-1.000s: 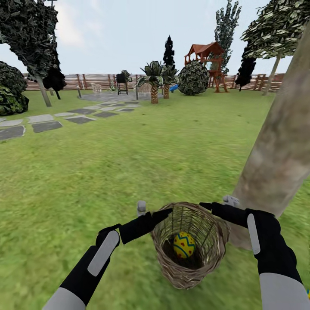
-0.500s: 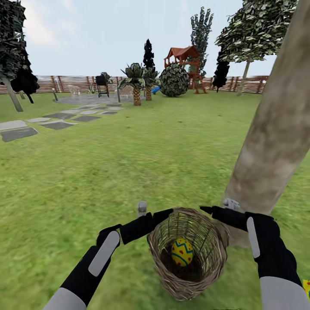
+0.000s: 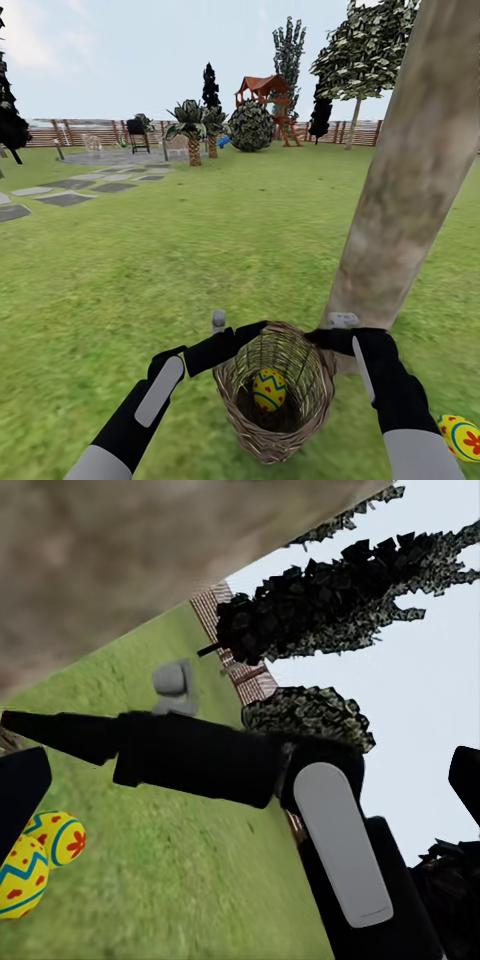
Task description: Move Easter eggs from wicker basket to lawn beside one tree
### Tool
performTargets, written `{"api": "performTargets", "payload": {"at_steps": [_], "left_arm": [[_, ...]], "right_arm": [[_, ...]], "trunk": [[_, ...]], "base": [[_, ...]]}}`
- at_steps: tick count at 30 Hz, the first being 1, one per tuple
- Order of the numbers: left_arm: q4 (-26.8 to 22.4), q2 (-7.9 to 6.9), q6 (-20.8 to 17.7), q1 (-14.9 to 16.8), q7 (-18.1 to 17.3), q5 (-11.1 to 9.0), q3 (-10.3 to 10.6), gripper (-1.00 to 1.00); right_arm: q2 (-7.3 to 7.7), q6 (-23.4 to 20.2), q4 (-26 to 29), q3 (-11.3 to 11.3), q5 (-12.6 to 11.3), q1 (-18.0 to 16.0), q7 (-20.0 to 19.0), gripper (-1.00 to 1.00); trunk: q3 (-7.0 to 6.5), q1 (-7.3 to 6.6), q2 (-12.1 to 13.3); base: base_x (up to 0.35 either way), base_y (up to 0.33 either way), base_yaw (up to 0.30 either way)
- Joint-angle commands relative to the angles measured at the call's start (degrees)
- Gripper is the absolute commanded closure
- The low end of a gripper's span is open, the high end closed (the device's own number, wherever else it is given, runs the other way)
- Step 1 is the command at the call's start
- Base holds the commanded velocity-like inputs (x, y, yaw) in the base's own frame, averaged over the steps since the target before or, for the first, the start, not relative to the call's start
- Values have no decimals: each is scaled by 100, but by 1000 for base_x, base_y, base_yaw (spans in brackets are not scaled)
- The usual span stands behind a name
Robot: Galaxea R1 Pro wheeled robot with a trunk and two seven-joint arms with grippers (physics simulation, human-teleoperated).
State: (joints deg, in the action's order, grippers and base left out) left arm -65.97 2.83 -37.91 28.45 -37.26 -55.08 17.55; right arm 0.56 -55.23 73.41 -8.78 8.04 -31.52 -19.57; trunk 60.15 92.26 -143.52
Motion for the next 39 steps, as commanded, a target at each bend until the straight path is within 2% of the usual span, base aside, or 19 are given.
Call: {"api": "performTargets", "payload": {"at_steps": [1,4,13,15,18,21,26,34,39], "left_arm": [[-1,0,-40,4,2,-37,0,-100],[-1,-1,-39,6,0,-44,2,-100],[60,6,-32,5,-9,-81,-20,-100],[60,4,-32,3,-9,-82,-26,-100],[-37,-93,0,56,-16,-123,-123,-100],[-133,-85,65,74,21,-81,-220,-100],[-292,-247,21,74,11,-70,-381,-100],[-547,-506,-213,64,-248,-323,-637,-100],[-706,-667,-372,64,-409,-484,-798,-100]], "right_arm": [[-1,-23,-2,86,70,-3,-43,-100],[-3,-32,-15,289,72,-3,-28,-100],[-8,-57,-18,481,66,25,-39,-100],[-5,-43,-30,638,63,42,-42,-100],[-104,51,-127,707,33,-56,56,-100],[-114,51,-136,688,62,-117,40,-100],[-277,-9,9,850,161,-172,107,-100],[-536,175,-250,1102,111,-399,363,-100],[-697,335,-410,1063,94,-558,523,-100]], "trunk": [[5,-1,-2],[5,-1,-2],[5,-1,-2],[5,-1,-2],[5,-1,-2],[5,-1,-2],[5,-1,-2],[182,19,-13],[293,32,-20]], "base": [[0,0,-7],[0,0,-3],[72,157,0],[126,285,0],[0,0,0],[0,0,0],[0,0,0],[0,0,0],[0,0,0]]}}
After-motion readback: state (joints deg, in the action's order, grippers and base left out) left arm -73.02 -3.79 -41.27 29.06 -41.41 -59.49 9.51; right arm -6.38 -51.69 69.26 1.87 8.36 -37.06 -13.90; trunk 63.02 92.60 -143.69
